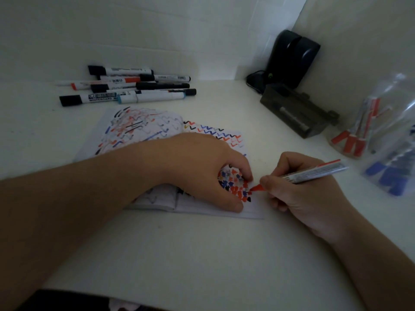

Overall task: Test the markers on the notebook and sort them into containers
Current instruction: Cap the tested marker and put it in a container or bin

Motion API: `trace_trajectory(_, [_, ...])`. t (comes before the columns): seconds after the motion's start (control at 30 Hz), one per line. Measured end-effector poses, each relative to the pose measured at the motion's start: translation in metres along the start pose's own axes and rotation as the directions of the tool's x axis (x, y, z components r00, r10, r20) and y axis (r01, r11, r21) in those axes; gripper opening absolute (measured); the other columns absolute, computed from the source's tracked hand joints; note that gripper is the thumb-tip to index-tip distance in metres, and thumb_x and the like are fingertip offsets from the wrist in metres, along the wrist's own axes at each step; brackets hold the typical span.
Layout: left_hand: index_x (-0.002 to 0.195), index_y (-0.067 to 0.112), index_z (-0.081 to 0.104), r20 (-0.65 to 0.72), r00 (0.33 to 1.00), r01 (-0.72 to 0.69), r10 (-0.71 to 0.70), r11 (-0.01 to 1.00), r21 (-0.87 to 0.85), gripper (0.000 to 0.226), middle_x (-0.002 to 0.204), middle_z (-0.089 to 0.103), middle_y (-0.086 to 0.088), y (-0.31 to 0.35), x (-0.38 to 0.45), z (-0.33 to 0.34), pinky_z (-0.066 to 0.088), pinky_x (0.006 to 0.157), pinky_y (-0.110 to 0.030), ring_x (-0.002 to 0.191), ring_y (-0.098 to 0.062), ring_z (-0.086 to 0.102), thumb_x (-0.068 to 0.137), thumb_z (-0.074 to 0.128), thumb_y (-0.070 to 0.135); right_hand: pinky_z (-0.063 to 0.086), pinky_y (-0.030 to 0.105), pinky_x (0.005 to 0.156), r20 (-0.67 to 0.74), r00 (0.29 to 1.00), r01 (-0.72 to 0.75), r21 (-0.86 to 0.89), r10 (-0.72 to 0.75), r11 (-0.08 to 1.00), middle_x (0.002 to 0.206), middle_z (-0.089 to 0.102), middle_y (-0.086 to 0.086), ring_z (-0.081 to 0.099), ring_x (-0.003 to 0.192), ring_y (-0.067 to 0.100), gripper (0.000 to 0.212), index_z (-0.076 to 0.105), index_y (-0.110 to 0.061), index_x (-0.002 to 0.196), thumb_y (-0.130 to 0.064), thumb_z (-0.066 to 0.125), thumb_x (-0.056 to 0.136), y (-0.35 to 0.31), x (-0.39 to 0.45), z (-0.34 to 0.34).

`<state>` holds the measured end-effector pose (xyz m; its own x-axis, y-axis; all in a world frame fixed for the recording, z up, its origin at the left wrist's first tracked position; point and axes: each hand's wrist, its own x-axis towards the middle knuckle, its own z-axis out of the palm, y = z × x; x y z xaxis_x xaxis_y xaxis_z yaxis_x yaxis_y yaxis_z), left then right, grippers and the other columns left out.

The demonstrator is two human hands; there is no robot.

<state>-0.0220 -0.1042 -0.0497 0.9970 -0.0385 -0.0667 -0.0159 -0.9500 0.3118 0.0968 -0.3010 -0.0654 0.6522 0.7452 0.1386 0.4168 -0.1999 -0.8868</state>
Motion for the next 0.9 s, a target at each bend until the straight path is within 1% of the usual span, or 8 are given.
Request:
trace_trajectory(0.17, [0.128, 0.062, 0.051, -0.004, 1.0, -0.008, 0.008, 1.0, -0.012, 0.064, 0.123, 0.06, 0.026, 0.0, -0.001, 0.001, 0.048, 0.102, -0.035, 0.112, -0.002, 0.057, 0.071, 0.062, 0.087, 0.04, 0.034, 0.045, 0.044, 0.999, 0.014, -0.006, -0.013, 1.0, 0.055, 0.062, 0.02, 0.053, 0.044, 0.022, 0.034, 0.056, 0.008, 0.069, -0.011, 0.084, 0.073, -0.001, -0.001, 0.0])
trace_trajectory(0.27, [0.129, 0.062, 0.049, -0.008, 1.0, -0.004, 0.004, 1.0, -0.009, 0.064, 0.121, 0.06, 0.024, 0.0, -0.002, 0.001, 0.048, 0.101, -0.034, 0.111, -0.002, 0.057, 0.071, 0.061, 0.086, 0.04, 0.029, 0.043, 0.012, 1.0, 0.014, 0.016, -0.015, 1.0, 0.053, 0.06, 0.02, 0.052, 0.043, 0.02, 0.029, 0.055, 0.007, 0.069, 0.0, 0.082, 0.078, 0.001, 0.001, -0.001])
trace_trajectory(0.33, [0.131, 0.059, 0.043, -0.014, 1.0, 0.011, -0.011, 1.0, 0.01, 0.062, 0.118, 0.061, 0.021, 0.001, -0.002, 0.001, 0.049, 0.095, -0.032, 0.106, -0.006, 0.058, 0.076, 0.062, 0.08, 0.039, 0.028, 0.042, 0.022, 1.0, 0.01, -0.004, -0.01, 1.0, 0.052, 0.059, 0.019, 0.052, 0.043, 0.02, 0.032, 0.054, 0.004, 0.067, -0.004, 0.083, 0.075, 0.002, 0.001, 0.0])
trace_trajectory(0.43, [0.13, 0.044, 0.032, -0.02, 0.998, 0.049, -0.051, 0.992, -0.117, 0.047, 0.097, 0.066, 0.008, -0.003, -0.002, 0.002, 0.052, 0.072, -0.033, 0.083, -0.013, 0.062, 0.093, 0.061, 0.044, 0.032, 0.022, 0.041, 0.026, 0.998, -0.055, 0.197, 0.051, 0.979, 0.051, 0.051, 0.017, 0.042, 0.041, 0.021, 0.029, 0.051, -0.005, 0.063, -0.006, 0.079, 0.069, 0.003, 0.004, -0.003])
trace_trajectory(0.53, [0.123, 0.031, 0.032, -0.052, 0.996, 0.055, -0.073, 0.954, -0.294, 0.031, 0.103, 0.069, 0.013, -0.013, -0.001, 0.0, 0.055, 0.076, -0.03, 0.09, -0.005, 0.065, 0.104, 0.05, 0.015, 0.022, 0.023, 0.04, 0.088, 0.994, -0.096, 0.485, 0.061, 0.869, 0.057, 0.048, 0.007, 0.031, 0.046, 0.017, 0.026, 0.059, -0.012, 0.075, -0.006, 0.084, 0.074, 0.006, 0.005, -0.014])
trace_trajectory(0.63, [0.118, 0.03, 0.04, -0.075, 0.994, 0.045, -0.079, 0.922, -0.384, 0.022, 0.107, 0.071, 0.022, -0.018, -0.002, -0.003, 0.054, 0.087, -0.026, 0.1, 0.004, 0.065, 0.105, 0.054, 0.018, 0.023, 0.027, 0.045, 0.164, 0.985, -0.143, 0.613, 0.052, 0.777, 0.065, 0.051, 0.008, 0.037, 0.052, 0.019, 0.019, 0.068, -0.012, 0.085, -0.021, 0.08, 0.074, 0.007, 0.008, -0.023])
trace_trajectory(0.73, [0.113, 0.032, 0.045, -0.053, 0.997, 0.032, -0.059, 0.911, -0.411, 0.019, 0.106, 0.072, 0.024, -0.016, -0.003, -0.004, 0.055, 0.09, -0.028, 0.099, 0.006, 0.065, 0.103, 0.058, 0.023, 0.023, 0.028, 0.049, 0.193, 0.976, -0.209, 0.679, 0.104, 0.704, 0.07, 0.058, 0.011, 0.039, 0.055, 0.022, 0.038, 0.077, -0.007, 0.09, -0.033, 0.061, 0.066, 0.007, 0.011, -0.027])
trace_trajectory(0.9, [0.109, 0.038, 0.048, -0.038, 0.998, 0.028, -0.047, 0.919, -0.392, 0.015, 0.105, 0.07, 0.03, -0.014, -0.003, -0.003, 0.051, 0.085, -0.022, 0.097, 0.011, 0.063, 0.104, 0.057, 0.027, 0.024, 0.026, 0.048, 0.177, 0.979, -0.193, 0.684, 0.097, 0.703, 0.071, 0.064, 0.016, 0.042, 0.052, 0.024, 0.048, 0.079, -0.004, 0.091, -0.027, 0.039, 0.075, 0.008, 0.011, -0.025])
